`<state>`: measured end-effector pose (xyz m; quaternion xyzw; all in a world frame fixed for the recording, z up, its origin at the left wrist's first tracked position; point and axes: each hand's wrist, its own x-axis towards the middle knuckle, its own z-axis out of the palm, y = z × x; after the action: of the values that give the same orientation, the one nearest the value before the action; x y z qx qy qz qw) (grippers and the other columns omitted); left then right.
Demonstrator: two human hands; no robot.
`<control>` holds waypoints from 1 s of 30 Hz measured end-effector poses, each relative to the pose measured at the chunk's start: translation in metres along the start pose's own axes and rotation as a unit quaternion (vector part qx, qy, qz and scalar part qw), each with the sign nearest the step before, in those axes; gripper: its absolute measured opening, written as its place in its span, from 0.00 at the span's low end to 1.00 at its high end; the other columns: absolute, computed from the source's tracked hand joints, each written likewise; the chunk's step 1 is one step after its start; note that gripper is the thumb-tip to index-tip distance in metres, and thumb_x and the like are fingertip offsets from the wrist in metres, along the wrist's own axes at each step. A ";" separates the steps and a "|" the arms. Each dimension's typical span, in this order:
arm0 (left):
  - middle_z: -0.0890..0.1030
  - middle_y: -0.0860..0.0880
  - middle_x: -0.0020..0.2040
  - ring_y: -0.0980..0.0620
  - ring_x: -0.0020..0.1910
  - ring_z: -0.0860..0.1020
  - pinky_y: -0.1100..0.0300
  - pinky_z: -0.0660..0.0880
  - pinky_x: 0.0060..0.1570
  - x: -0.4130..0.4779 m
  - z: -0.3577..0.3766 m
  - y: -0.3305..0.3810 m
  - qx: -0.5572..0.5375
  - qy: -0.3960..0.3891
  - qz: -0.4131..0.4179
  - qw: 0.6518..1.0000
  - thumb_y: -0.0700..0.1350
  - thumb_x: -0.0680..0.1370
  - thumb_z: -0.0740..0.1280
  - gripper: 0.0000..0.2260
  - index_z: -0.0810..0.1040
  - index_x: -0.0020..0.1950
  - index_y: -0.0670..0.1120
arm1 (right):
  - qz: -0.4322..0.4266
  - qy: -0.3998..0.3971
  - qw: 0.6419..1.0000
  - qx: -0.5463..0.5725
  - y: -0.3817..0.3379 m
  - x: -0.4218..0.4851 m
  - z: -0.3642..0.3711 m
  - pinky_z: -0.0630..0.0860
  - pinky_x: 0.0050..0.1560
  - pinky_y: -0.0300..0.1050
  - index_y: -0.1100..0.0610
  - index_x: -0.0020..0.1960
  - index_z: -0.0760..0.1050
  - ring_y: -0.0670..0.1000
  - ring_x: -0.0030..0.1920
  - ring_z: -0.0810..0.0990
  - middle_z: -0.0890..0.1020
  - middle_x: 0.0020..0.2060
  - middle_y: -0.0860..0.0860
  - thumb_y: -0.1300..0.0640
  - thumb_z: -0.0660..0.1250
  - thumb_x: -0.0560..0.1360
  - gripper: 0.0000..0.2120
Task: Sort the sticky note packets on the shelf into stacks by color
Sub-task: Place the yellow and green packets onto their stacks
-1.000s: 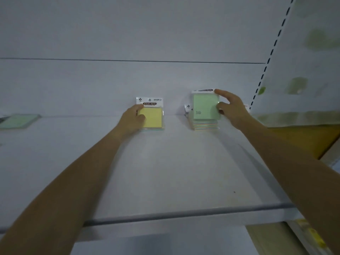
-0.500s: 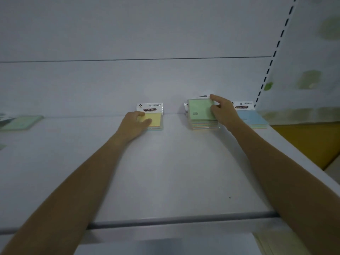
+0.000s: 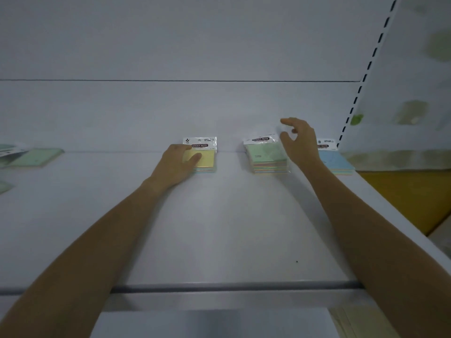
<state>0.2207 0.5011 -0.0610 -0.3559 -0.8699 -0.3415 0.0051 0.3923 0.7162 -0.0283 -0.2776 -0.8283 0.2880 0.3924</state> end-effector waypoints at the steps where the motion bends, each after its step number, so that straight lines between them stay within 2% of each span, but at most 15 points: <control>1: 0.69 0.41 0.69 0.44 0.69 0.67 0.54 0.61 0.69 -0.001 -0.005 -0.001 0.012 -0.002 0.012 1.000 0.52 0.78 0.61 0.21 0.70 0.67 0.42 | -0.034 0.000 0.999 -0.006 -0.007 -0.003 0.000 0.67 0.67 0.51 0.57 0.62 0.74 0.58 0.62 0.73 0.75 0.63 0.56 0.61 0.62 0.74 0.16; 4: 0.71 0.43 0.69 0.44 0.69 0.67 0.51 0.62 0.70 -0.003 -0.024 -0.007 0.057 0.000 0.051 0.997 0.53 0.79 0.58 0.20 0.70 0.67 0.44 | -0.117 -0.042 0.990 -0.062 -0.033 -0.014 0.013 0.65 0.65 0.49 0.58 0.62 0.74 0.59 0.61 0.73 0.75 0.63 0.56 0.62 0.62 0.74 0.16; 8: 0.68 0.45 0.71 0.44 0.70 0.64 0.51 0.63 0.68 -0.017 -0.065 -0.022 0.141 0.024 0.078 0.987 0.52 0.80 0.55 0.20 0.68 0.69 0.46 | -0.194 -0.131 0.963 -0.131 -0.080 -0.027 0.043 0.64 0.66 0.50 0.56 0.64 0.72 0.59 0.64 0.70 0.75 0.65 0.54 0.58 0.62 0.75 0.17; 16: 0.70 0.45 0.70 0.42 0.68 0.67 0.49 0.65 0.67 -0.094 -0.190 -0.131 0.252 0.036 0.065 0.965 0.52 0.80 0.54 0.20 0.67 0.69 0.46 | -0.231 -0.202 0.939 -0.152 -0.205 -0.086 0.155 0.61 0.67 0.50 0.53 0.68 0.66 0.57 0.68 0.65 0.70 0.69 0.52 0.53 0.58 0.78 0.19; 23: 0.70 0.44 0.70 0.42 0.68 0.67 0.49 0.65 0.66 -0.152 -0.295 -0.245 0.293 0.048 -0.019 0.955 0.52 0.80 0.53 0.20 0.67 0.70 0.47 | -0.270 -0.266 0.913 -0.152 -0.303 -0.134 0.265 0.61 0.68 0.50 0.53 0.69 0.65 0.57 0.68 0.65 0.70 0.69 0.52 0.52 0.57 0.78 0.20; 27: 0.70 0.43 0.70 0.42 0.68 0.67 0.49 0.64 0.67 -0.164 -0.331 -0.301 0.289 0.057 -0.079 0.952 0.54 0.79 0.54 0.21 0.68 0.69 0.47 | -0.272 -0.310 0.903 -0.122 -0.340 -0.145 0.323 0.64 0.66 0.51 0.53 0.66 0.68 0.58 0.66 0.69 0.72 0.66 0.53 0.51 0.60 0.76 0.19; 30: 0.69 0.43 0.71 0.42 0.69 0.66 0.49 0.63 0.67 -0.158 -0.346 -0.333 0.287 0.051 -0.113 0.950 0.53 0.80 0.54 0.20 0.67 0.69 0.47 | -0.272 -0.347 0.888 -0.134 -0.358 -0.142 0.357 0.63 0.68 0.52 0.52 0.67 0.68 0.57 0.67 0.67 0.70 0.67 0.53 0.47 0.61 0.76 0.21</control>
<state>0.0503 0.0263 -0.0317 -0.2211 -0.9641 -0.0936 0.1130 0.0956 0.2826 -0.0370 0.0257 -0.9854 0.1338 0.1020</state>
